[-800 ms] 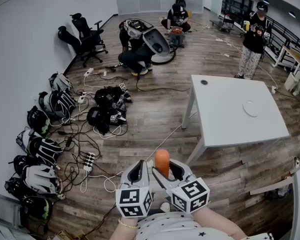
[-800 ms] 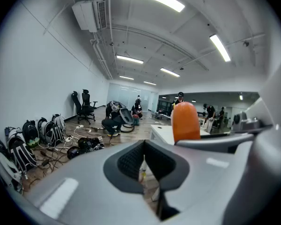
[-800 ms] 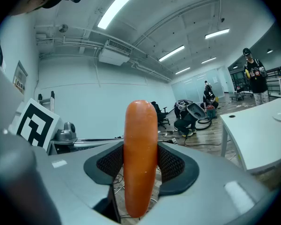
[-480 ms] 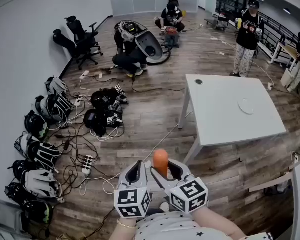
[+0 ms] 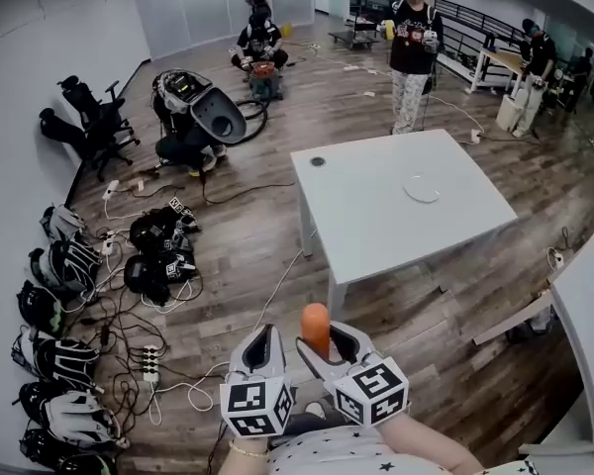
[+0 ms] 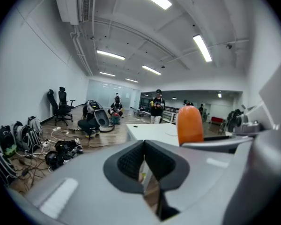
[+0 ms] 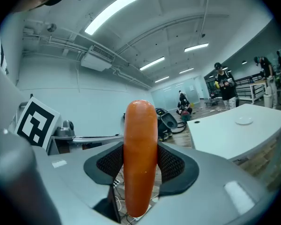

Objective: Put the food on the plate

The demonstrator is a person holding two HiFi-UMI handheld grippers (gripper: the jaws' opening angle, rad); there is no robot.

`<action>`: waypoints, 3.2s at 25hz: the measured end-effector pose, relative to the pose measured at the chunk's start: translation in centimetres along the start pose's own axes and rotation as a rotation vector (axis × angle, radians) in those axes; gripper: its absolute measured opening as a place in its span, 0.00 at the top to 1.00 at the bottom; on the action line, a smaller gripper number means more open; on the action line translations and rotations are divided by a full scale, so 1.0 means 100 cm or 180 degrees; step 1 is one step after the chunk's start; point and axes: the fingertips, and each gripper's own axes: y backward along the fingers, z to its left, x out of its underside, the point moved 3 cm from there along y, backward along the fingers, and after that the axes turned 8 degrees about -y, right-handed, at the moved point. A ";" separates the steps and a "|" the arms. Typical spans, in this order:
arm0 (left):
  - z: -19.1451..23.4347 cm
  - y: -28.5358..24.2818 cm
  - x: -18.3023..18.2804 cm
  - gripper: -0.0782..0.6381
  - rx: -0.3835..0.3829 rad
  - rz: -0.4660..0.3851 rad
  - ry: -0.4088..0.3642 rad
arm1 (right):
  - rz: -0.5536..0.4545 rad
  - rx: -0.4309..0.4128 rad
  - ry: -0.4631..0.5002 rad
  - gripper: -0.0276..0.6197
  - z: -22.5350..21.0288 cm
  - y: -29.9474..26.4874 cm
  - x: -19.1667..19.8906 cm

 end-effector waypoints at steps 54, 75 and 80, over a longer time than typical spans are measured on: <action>-0.953 -0.034 0.026 0.88 0.4503 0.0054 -0.1329 | -0.1643 0.4297 -0.1240 0.62 -0.446 0.784 0.074; -1.148 -0.116 0.026 0.88 0.4617 0.0222 -0.1264 | -0.0922 0.4351 -0.1471 0.62 -0.668 0.927 0.069; -1.169 -0.128 0.032 0.88 0.4533 0.0269 -0.1246 | -0.0458 0.4225 -0.1455 0.62 -0.723 0.948 0.072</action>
